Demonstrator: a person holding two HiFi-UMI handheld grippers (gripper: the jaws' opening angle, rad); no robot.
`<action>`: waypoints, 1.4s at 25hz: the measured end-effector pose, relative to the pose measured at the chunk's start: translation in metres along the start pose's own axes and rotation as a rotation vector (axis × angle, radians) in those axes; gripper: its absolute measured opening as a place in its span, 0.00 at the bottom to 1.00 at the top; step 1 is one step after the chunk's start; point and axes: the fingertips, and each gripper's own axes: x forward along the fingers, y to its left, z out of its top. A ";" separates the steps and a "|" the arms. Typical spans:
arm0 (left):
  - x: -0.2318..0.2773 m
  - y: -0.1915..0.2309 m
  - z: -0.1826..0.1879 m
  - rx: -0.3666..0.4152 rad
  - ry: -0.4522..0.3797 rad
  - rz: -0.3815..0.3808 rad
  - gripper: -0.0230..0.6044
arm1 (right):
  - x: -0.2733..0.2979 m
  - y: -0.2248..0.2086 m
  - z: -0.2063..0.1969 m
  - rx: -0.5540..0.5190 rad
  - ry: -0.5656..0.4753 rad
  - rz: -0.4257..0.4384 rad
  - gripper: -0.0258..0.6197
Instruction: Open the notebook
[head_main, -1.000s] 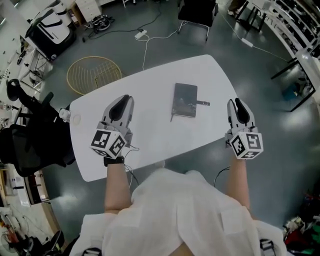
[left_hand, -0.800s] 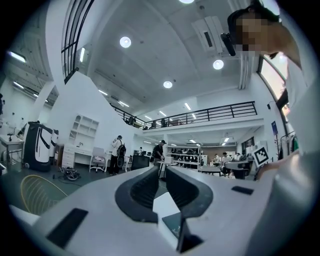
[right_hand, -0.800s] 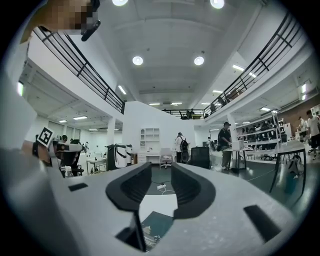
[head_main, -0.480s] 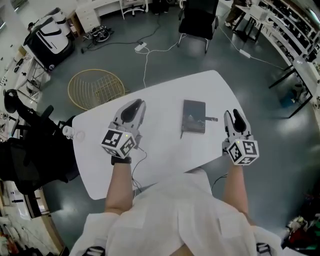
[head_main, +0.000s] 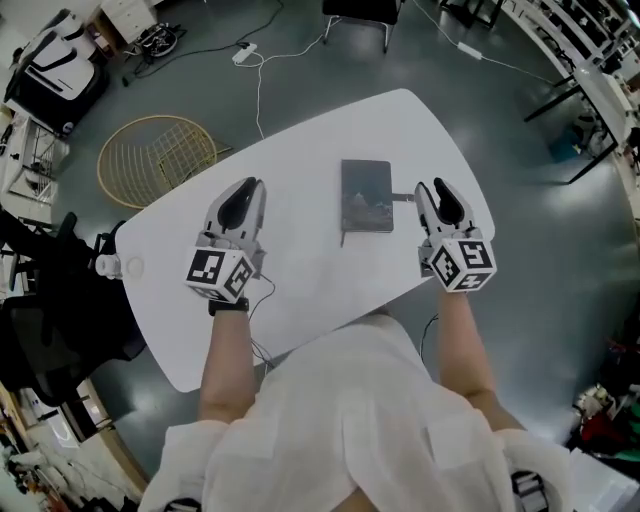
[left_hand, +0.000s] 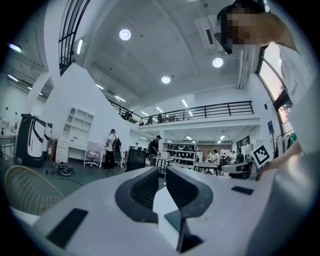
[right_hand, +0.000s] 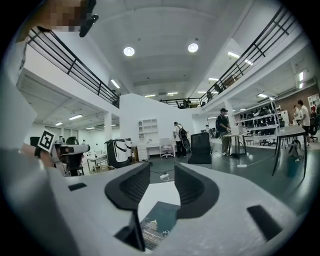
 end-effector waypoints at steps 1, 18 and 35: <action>0.004 -0.001 -0.003 -0.004 0.002 0.000 0.11 | 0.003 -0.004 -0.005 0.005 0.008 0.000 0.26; 0.055 -0.007 -0.091 -0.097 0.120 -0.001 0.11 | 0.065 -0.040 -0.144 0.062 0.293 -0.012 0.29; 0.068 -0.013 -0.121 -0.106 0.154 -0.044 0.11 | 0.086 -0.046 -0.259 0.132 0.568 -0.044 0.29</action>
